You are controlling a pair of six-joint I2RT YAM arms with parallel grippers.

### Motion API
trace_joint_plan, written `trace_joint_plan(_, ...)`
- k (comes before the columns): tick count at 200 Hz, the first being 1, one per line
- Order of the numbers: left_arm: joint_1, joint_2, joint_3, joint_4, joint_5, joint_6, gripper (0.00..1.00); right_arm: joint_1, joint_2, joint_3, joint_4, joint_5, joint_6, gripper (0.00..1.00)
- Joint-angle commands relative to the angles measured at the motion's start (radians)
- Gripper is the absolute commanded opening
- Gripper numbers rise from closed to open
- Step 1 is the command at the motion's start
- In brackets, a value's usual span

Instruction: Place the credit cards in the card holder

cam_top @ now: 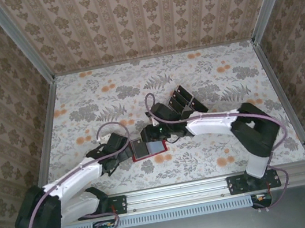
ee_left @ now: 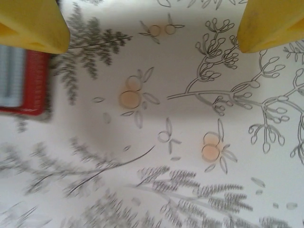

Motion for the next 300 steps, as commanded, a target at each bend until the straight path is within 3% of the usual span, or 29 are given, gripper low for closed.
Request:
trace_joint_plan(1, 0.012, -0.068, 0.035, -0.021, 0.030, 0.021, 1.00, 0.005, -0.052, 0.021, -0.220, 0.168, -0.116, 0.45)
trace_joint_plan(46, 0.029, -0.103, 0.045, -0.042, 0.034, 0.010, 1.00, 0.044, 0.022, 0.124, -0.419, 0.408, -0.257, 0.52)
trace_joint_plan(145, 0.041, -0.101, 0.012, -0.035, 0.048, -0.008, 1.00, 0.137, 0.273, 0.327, -0.600, 0.662, -0.328, 0.52)
trace_joint_plan(176, 0.043, -0.094, 0.005, -0.019, 0.056, -0.008, 1.00, 0.137, 0.295, 0.333, -0.611, 0.700, -0.329, 0.43)
trace_joint_plan(190, 0.043, -0.087, 0.004, -0.014, 0.060, -0.005, 1.00, 0.136, 0.288, 0.323, -0.606, 0.706, -0.325, 0.29)
trace_joint_plan(211, 0.043, -0.082, 0.004, -0.005, 0.067, 0.001, 1.00, 0.132, 0.247, 0.288, -0.578, 0.694, -0.310, 0.12)
trace_joint_plan(227, 0.043, -0.080, 0.003, 0.014, 0.080, 0.010, 1.00, 0.119, 0.203, 0.246, -0.535, 0.653, -0.293, 0.05)
trace_joint_plan(300, 0.025, -0.065, -0.063, 0.253, 0.210, 0.015, 1.00, -0.051, 0.074, -0.030, -0.144, 0.197, -0.129, 0.02)
